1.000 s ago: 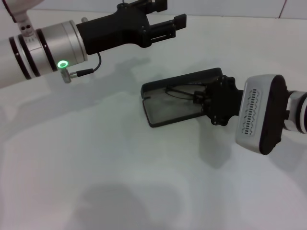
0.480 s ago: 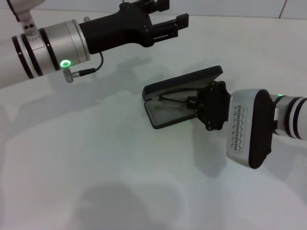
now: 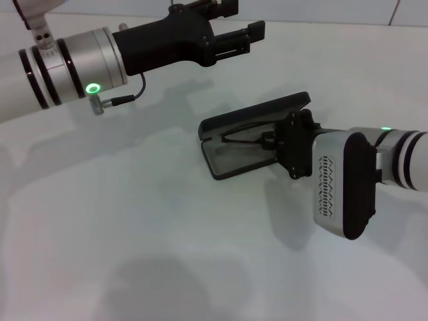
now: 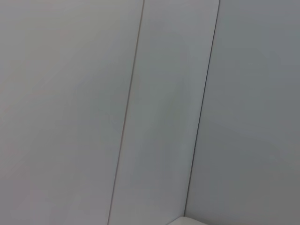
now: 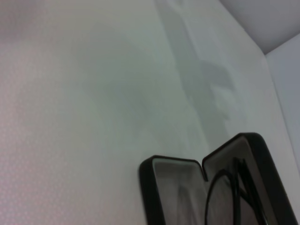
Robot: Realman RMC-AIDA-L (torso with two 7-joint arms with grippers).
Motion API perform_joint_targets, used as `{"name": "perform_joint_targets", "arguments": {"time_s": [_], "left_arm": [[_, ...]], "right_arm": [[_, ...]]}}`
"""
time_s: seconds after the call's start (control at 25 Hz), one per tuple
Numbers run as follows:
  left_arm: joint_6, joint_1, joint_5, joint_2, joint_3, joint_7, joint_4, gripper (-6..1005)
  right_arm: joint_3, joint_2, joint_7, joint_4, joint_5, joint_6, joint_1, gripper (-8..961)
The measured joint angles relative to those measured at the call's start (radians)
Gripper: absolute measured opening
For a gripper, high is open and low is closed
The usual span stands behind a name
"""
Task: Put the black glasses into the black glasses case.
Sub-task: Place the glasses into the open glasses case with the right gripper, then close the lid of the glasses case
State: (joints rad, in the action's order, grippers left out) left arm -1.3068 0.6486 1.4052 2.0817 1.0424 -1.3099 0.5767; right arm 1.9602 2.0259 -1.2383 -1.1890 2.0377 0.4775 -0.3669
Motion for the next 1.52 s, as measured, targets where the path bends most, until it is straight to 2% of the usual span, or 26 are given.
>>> {"name": "perform_joint_targets", "arguments": {"time_s": [0.64,0.84,0.96,1.16,1.24,1.44,1.52], "left_arm": [[0.0,0.005,-0.001,0.003,0.001,0.002,0.0,755],[0.0,-0.004,-0.003,0.003,-0.002,0.001,0.0,755],[0.0,-0.007,-0.001,0.003,-0.004,0.0,0.0,755],[0.0,-0.01,0.004,0.001,0.0,-0.005,0.0,755],[0.004,-0.013,0.021,-0.001,-0.001,-0.017,0.0,755],[0.105,0.004,0.083,0.003,0.003,-0.062,-0.01,755],[0.165,0.027,0.108,0.004,0.006,-0.087,-0.039,755]], "right_arm": [[0.02,0.002,-0.002,0.016,0.005,-0.047,-0.002,146],[0.034,0.001,-0.003,-0.004,-0.006,-0.03,0.007,369],[0.0,-0.001,-0.007,-0.036,-0.035,0.046,0.023,389],[-0.107,-0.003,-0.008,-0.075,-0.099,0.19,0.061,423],[-0.186,-0.005,-0.006,-0.081,-0.159,0.302,0.068,436],[-0.484,-0.006,0.041,-0.046,-0.343,0.622,0.094,445],[-0.604,-0.006,0.074,0.0,-0.44,0.705,0.106,446]]}}
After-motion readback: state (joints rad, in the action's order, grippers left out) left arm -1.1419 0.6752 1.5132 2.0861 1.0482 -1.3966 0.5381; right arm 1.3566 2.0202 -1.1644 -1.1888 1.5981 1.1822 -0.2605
